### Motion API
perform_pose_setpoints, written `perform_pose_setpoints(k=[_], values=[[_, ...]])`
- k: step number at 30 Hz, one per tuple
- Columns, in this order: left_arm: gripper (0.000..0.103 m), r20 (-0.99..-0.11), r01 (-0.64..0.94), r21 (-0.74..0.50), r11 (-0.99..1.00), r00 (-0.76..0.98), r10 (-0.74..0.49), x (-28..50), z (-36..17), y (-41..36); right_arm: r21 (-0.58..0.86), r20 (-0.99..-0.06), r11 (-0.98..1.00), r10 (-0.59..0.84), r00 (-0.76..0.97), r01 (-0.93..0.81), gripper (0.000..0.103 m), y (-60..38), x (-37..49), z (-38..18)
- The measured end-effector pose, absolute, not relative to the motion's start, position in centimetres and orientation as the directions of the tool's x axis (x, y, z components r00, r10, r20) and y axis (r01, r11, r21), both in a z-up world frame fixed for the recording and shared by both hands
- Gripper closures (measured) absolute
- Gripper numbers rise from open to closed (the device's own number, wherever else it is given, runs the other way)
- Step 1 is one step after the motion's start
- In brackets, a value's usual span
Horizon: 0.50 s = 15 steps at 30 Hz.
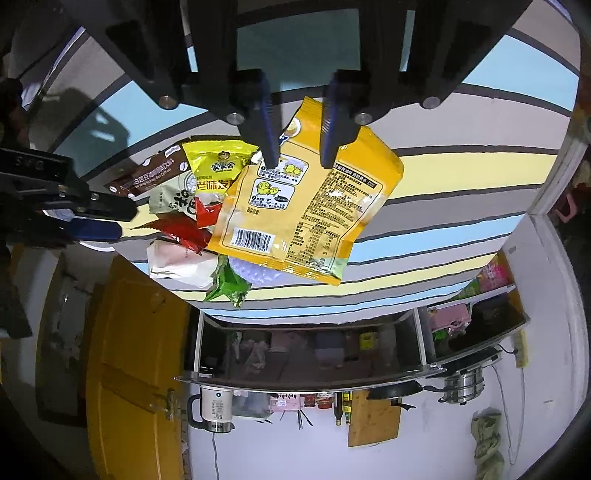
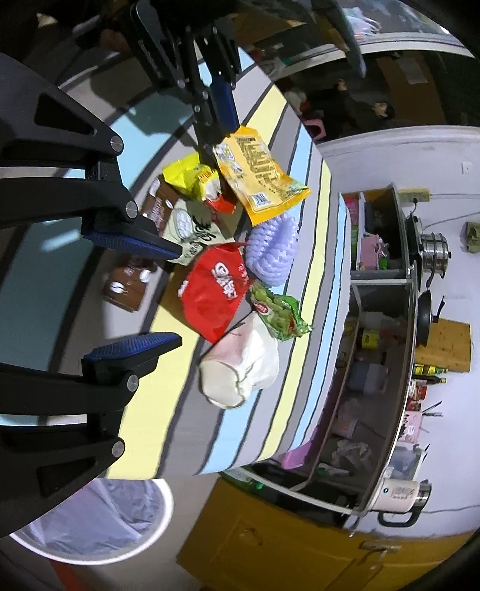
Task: Collect trash
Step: 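Grasp the red snack packet with the right tool while the left tool reaches toward the yellow snack bag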
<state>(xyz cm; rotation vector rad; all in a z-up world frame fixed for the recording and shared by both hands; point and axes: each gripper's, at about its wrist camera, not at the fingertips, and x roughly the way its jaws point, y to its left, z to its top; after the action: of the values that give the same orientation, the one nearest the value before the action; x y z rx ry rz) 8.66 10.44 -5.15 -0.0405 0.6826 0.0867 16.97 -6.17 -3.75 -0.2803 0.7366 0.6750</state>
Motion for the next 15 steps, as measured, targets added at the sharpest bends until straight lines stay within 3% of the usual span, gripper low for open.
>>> perform_pose_setpoints(k=[5, 8, 12, 15], values=[[0.081, -0.607, -0.040, -0.044, 0.998, 0.795, 0.005, 7.9, -4.2, 10.6, -0.071, -0.699, 0.736, 0.445, 0.560, -0.673, 0.061, -5.3, 17.5, -3.9], [0.070, -0.607, -0.040, -0.010, 0.999, 0.794, 0.026, 7.9, -4.2, 10.5, -0.093, -0.703, 0.722, 0.440, 0.558, -0.686, 0.061, -4.9, 17.5, -4.2], [0.070, -0.628, -0.034, 0.028, 0.999, 0.777, 0.044, 8.1, -4.8, 10.3, -0.112, -0.703, 0.707, 0.440, 0.558, -0.698, 0.061, -4.5, 17.7, -4.3], [0.068, -0.637, 0.006, 0.072, 0.997, 0.770, 0.042, 8.1, -5.0, 9.7, -0.128, -0.703, 0.691, 0.442, 0.556, -0.711, 0.067, -4.1, 17.7, -4.3]])
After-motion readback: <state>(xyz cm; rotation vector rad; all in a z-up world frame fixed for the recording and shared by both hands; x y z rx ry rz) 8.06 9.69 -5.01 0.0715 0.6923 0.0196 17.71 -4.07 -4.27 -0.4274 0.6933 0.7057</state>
